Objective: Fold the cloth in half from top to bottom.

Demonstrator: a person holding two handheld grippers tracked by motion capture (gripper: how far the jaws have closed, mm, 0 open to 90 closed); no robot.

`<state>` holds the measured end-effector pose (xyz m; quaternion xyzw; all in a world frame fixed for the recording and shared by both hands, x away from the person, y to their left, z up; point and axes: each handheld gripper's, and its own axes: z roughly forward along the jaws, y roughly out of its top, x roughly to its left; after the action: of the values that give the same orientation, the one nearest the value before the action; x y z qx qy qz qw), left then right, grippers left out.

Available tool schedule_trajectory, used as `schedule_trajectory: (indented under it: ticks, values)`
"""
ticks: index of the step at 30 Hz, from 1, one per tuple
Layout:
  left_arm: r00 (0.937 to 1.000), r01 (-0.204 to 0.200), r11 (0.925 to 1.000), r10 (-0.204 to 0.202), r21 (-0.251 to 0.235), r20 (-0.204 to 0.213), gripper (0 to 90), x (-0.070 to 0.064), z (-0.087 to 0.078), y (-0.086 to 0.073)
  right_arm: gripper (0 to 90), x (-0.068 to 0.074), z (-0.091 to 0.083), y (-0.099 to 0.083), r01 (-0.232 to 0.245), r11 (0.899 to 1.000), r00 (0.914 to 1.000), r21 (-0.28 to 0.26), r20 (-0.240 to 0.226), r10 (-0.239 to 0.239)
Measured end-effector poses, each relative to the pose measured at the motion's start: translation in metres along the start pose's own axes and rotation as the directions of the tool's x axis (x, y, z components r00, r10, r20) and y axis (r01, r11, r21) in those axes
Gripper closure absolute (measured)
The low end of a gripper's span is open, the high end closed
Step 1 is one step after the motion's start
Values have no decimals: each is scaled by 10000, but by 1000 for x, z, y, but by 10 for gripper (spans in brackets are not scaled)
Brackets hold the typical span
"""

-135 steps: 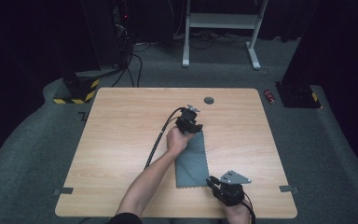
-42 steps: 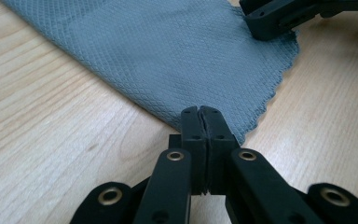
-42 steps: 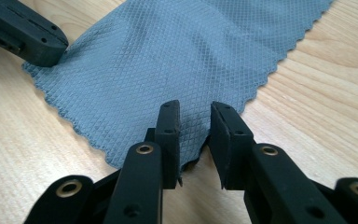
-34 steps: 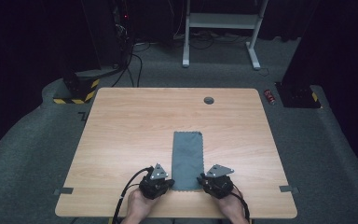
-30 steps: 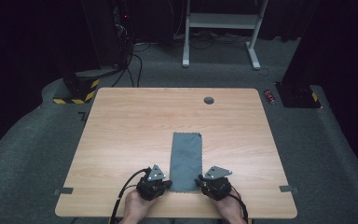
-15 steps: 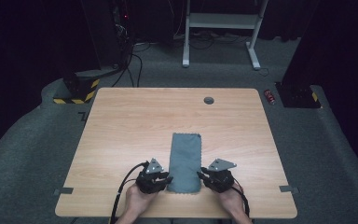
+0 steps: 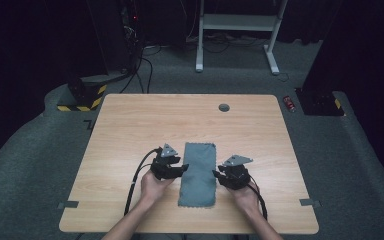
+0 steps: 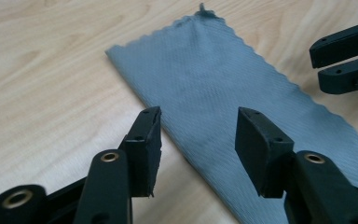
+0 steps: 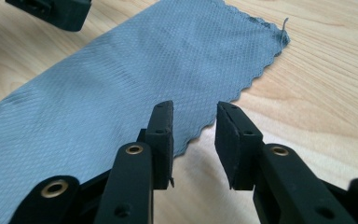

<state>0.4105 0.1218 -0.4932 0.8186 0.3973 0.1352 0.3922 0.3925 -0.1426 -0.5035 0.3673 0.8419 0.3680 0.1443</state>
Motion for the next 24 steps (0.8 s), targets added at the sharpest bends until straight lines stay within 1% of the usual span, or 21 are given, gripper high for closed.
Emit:
schedule_trajectory:
  ticks: [1, 2, 3, 5, 7, 8, 9, 11, 12, 13, 14, 15, 16, 17, 18, 19, 20, 21, 22, 24]
  values:
    - [10000, -6, 10000, 6, -6, -39, 503, 1, 2, 3, 672, -1, 1, 3, 56, 10000, 10000, 18, 63, -57]
    - [9999, -90, 9999, 91, 106, -76, 494, 3, 4, 6, 673, -3, 2, 6, 87, 10000, 9999, 43, 95, -88]
    - [9999, -67, 9999, 68, 147, -87, 487, 4, 6, 8, 677, -5, 3, 10, 96, 9999, 9999, 69, 125, -97]
    - [9999, -54, 9999, 55, 85, -118, 481, 5, 8, 10, 681, -7, 4, 13, 118, 9999, 9998, 73, 162, -119]
    - [9998, 55, 9998, -51, 207, -201, 479, 10, 13, 18, 710, -16, 4, 21, -124, 9999, 9999, -92, 40, 125]
    - [9996, 75, 10000, -73, 65, -273, 478, 12, 15, 19, 723, -19, 4, 23, -257, 9995, 9997, -158, -17, 257]
    - [9993, 260, 9996, -261, -52, -274, 478, 14, 16, 20, 737, -22, 5, 26, -268, 9994, 9996, -222, -19, 267]
    - [9988, 307, 9994, -299, 179, -386, 466, 18, 20, 24, 769, -28, 6, 30, -418, 9988, 9991, -258, 30, 419]
    - [9985, 295, 9993, -285, 217, -464, 464, 20, 21, 26, 790, -31, 7, 31, -502, 9984, 9987, -252, 24, 503]
    - [9985, 295, 9993, -285, 217, -464, 464, 20, 21, 26, 807, -33, 8, 33, -576, 9981, 9983, -218, 65, 578]
    - [9974, 440, 9990, -439, -2, -570, 465, 24, 24, 28, 824, -36, 10, 35, -595, 9981, 9981, -162, 136, 598]
    - [9967, 593, 9982, -599, -118, -551, 465, 26, 25, 29, 840, -38, 13, 37, -574, 9982, 9979, -180, 287, 579]
    - [9957, 726, 9973, -729, -81, -575, 465, 29, 27, 29, 850, -39, 15, 37, -609, 9980, 9973, -178, 397, 615]
    - [9948, 843, 9964, -835, 115, -589, 465, 32, 30, 31, 856, -41, 18, 38, -632, 9980, 9969, -61, 469, 634]
    - [9940, 875, 9960, -860, 196, -671, 461, 34, 33, 32, 862, -42, 21, 39, -574, 9983, 9967, -21, 566, 575]
    - [9930, 920, 9956, -905, 160, -760, 461, 36, 35, 34, 867, -42, 25, 40, -567, 9984, 9964, -4, 635, 566]
    - [9910, 1104, 9939, -1103, -32, -765, 462, 38, 36, 36, 871, -42, 28, 41, -567, 9984, 9961, 58, 686, 562]
    - [9910, 1104, 9939, -1103, -32, -765, 464, 38, 36, 36, 871, -42, 28, 41, -567, 9984, 9961, 58, 686, 562]
    - [9896, 1249, 9922, -1249, -38, -710, 464, 40, 39, 40, 876, -41, 34, 45, -500, 9987, 9955, 80, 804, 492]
    - [9913, 1029, 9947, -1020, 66, -832, 463, 38, 43, 44, 875, -41, 39, 47, -531, 9986, 9946, 66, 894, 523]
